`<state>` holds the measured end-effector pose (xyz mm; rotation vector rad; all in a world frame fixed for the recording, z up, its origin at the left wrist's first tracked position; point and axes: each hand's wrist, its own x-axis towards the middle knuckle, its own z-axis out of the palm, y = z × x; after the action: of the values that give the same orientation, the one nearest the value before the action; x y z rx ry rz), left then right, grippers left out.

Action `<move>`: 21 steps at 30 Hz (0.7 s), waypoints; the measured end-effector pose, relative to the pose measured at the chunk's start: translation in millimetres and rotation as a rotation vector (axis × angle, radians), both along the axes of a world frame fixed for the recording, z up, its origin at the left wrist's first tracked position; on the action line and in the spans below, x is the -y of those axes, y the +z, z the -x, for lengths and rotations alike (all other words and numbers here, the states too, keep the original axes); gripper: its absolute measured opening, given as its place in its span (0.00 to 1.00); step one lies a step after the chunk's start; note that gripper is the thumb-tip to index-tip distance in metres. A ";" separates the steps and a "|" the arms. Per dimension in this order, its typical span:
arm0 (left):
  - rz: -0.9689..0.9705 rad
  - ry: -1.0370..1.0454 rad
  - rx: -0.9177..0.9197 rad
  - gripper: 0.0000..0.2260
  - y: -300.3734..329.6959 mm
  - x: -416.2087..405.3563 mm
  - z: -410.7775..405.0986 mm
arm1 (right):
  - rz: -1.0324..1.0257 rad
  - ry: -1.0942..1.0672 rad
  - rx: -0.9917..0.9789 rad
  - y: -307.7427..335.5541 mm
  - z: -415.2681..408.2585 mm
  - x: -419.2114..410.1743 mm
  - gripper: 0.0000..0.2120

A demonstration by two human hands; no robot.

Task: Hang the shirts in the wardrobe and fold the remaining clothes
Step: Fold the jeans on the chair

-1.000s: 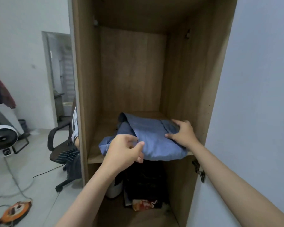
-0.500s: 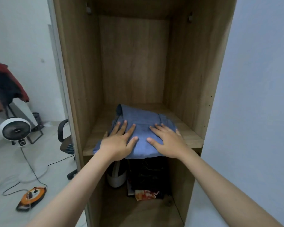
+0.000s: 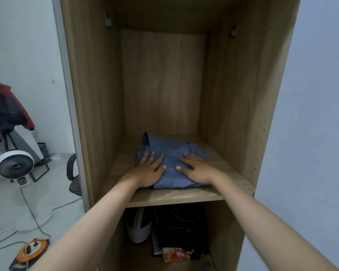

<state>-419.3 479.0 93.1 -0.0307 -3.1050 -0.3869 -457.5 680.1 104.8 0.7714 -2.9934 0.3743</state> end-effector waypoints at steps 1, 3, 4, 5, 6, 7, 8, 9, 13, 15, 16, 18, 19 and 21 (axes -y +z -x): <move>-0.001 -0.009 -0.001 0.26 -0.3 3.4 6.6 | -0.005 -0.008 -0.004 0.1 5.9 2.6 0.32; 0.008 -0.024 0.001 0.27 0.5 8.9 16.0 | -0.007 -0.010 -0.010 0.1 13.6 7.2 0.32; 0.034 -0.018 -0.003 0.27 1.0 10.6 20.1 | -0.003 -0.008 -0.012 0.2 17.5 9.2 0.32; 0.085 -0.005 -0.029 0.26 1.9 10.8 22.9 | 0.004 -0.009 -0.015 0.4 20.5 11.3 0.33; 0.143 0.014 -0.086 0.26 3.4 9.0 24.1 | 0.009 -0.019 -0.025 -0.1 23.8 13.6 0.33; 0.184 0.035 -0.179 0.25 5.8 5.6 22.2 | 0.008 -0.038 -0.052 -0.1 26.0 16.1 0.33; 0.183 0.048 -0.280 0.22 8.2 1.7 17.9 | 0.004 -0.073 -0.090 -0.2 26.5 17.9 0.33; 0.136 0.040 -0.361 0.20 10.1 -1.7 10.9 | 0.006 -0.117 -0.140 -0.1 23.1 18.1 0.32; -0.029 -0.035 -0.210 0.26 5.2 -1.6 -21.4 | 0.183 -0.177 -0.231 -6.3 -14.0 2.3 0.27; 0.098 -0.029 -0.052 0.29 1.2 0.1 -23.9 | 0.266 -0.120 -0.140 -12.9 -28.0 -5.7 0.23; 0.132 -0.029 -0.004 0.29 0.3 -0.3 -20.7 | 0.233 -0.104 -0.106 -16.1 -28.6 -6.2 0.24; 0.136 -0.030 0.036 0.28 1.2 -0.9 -8.4 | 0.143 -0.113 -0.069 -18.1 -20.2 -3.4 0.26; 0.131 -0.030 0.042 0.28 1.8 -0.3 -0.6 | 0.130 -0.131 -0.051 -17.5 -12.6 -0.7 0.26; 0.142 -0.034 0.047 0.27 0.4 3.5 15.1 | 0.142 -0.163 -0.021 -17.5 5.4 4.1 0.25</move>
<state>-434.4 475.4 93.5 -0.0764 -3.1756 -0.1695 -462.9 676.0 87.3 0.5117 -2.9428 0.5597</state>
